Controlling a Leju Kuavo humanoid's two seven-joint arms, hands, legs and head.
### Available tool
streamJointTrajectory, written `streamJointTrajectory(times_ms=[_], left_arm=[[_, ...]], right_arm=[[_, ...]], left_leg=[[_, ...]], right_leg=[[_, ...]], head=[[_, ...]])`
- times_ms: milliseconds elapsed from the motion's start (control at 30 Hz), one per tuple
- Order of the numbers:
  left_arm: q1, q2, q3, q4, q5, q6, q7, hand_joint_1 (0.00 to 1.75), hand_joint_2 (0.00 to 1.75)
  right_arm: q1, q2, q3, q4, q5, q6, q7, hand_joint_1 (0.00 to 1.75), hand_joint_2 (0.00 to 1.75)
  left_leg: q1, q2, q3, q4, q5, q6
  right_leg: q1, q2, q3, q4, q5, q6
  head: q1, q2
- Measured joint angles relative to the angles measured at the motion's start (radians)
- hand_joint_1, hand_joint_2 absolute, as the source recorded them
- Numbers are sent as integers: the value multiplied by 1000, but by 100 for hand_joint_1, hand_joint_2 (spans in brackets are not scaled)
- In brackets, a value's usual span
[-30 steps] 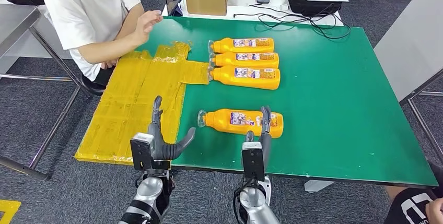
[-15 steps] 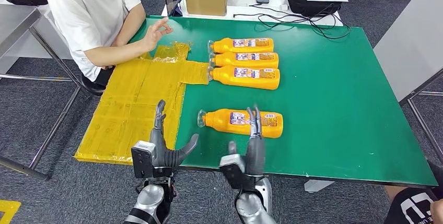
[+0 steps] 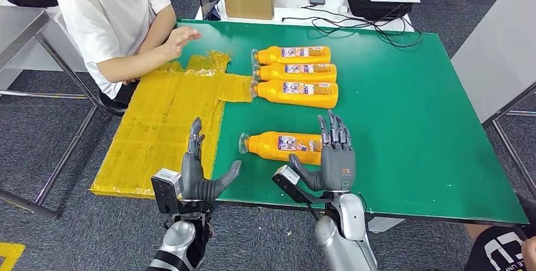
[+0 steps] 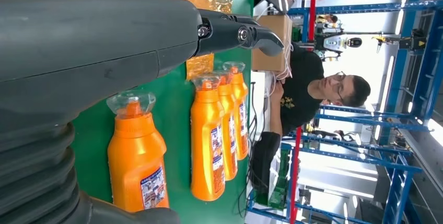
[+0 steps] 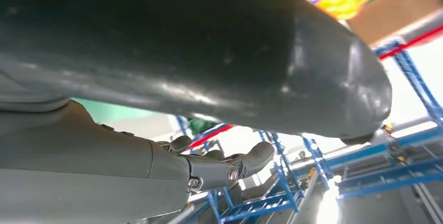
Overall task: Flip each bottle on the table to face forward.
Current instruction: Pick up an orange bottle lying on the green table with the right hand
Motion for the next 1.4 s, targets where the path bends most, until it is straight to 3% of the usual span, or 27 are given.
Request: streamJointTrajectory(times_ms=[467,667,867,1400], left_arm=[[-1,-1,11,5,1,-13,0,0,175],[-20,-7,38,76,38,-56,0,0,175],[-40,-8,54,130,63,-49,0,0,175],[-45,-10,60,149,84,-35,0,0,175]], right_arm=[[-67,-31,16,98,21,7,71,0,0],[-182,-52,105,320,-150,160,206,0,0],[-221,-75,164,410,-124,187,294,0,0],[-233,-110,213,440,-105,183,319,0,0]], left_leg=[[0,0,0,0,0,0],[0,0,0,0,0,0],[0,0,0,0,0,0],[0,0,0,0,0,0]], right_leg=[[0,0,0,0,0,0],[0,0,0,0,0,0],[0,0,0,0,0,0],[0,0,0,0,0,0]], head=[[0,0],[0,0],[0,0],[0,0]])
